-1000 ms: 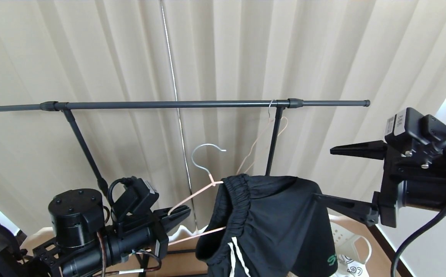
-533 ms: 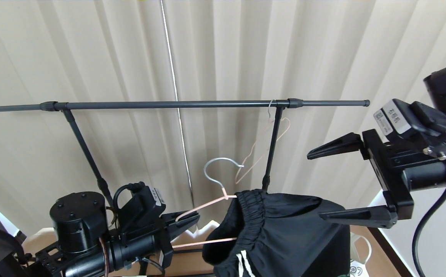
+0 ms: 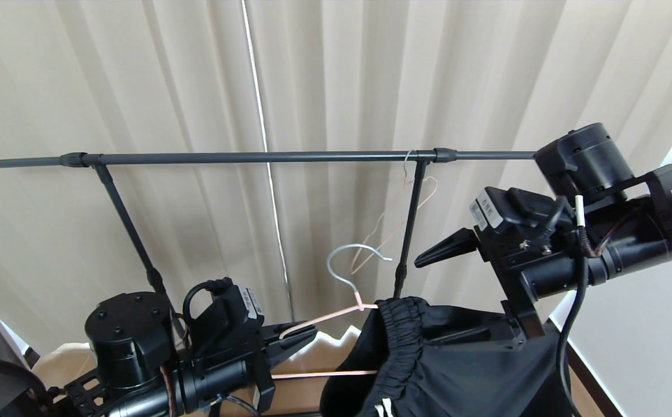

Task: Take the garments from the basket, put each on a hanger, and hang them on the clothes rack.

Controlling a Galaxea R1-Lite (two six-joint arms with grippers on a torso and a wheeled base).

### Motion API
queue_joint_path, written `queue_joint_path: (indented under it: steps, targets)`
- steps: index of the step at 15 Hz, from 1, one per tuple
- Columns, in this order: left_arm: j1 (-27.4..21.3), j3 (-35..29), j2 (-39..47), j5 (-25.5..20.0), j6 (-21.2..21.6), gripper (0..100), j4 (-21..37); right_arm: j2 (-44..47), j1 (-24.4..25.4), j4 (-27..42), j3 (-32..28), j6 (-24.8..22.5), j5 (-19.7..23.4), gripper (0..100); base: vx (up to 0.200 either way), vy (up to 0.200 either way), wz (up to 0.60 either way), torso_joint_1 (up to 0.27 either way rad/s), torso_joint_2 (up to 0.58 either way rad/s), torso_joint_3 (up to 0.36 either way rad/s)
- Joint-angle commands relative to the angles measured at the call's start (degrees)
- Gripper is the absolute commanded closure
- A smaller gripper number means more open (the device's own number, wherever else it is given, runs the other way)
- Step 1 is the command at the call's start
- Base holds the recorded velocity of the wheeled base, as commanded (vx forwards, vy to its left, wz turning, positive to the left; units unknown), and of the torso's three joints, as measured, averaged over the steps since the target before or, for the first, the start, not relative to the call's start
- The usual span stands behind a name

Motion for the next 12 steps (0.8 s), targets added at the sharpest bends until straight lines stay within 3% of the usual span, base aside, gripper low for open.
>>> queue_joint_path:
  steps: [1, 12]
  targets:
    - [-0.1, -0.8, 0.3, 0.1, 0.0, 100, 0.0, 1.2, 1.7, 0.2, 0.5, 0.6, -0.9, 0, 0.000, 0.000, 0.00, 0.000, 0.00, 0.000]
    - [-1.2, -0.5, 0.0, 1.3, 0.0, 100, -0.4, 3.7, 2.5, -0.2, 0.0, 2.6, -3.7, 0, 0.000, 0.000, 0.00, 0.000, 0.00, 0.000]
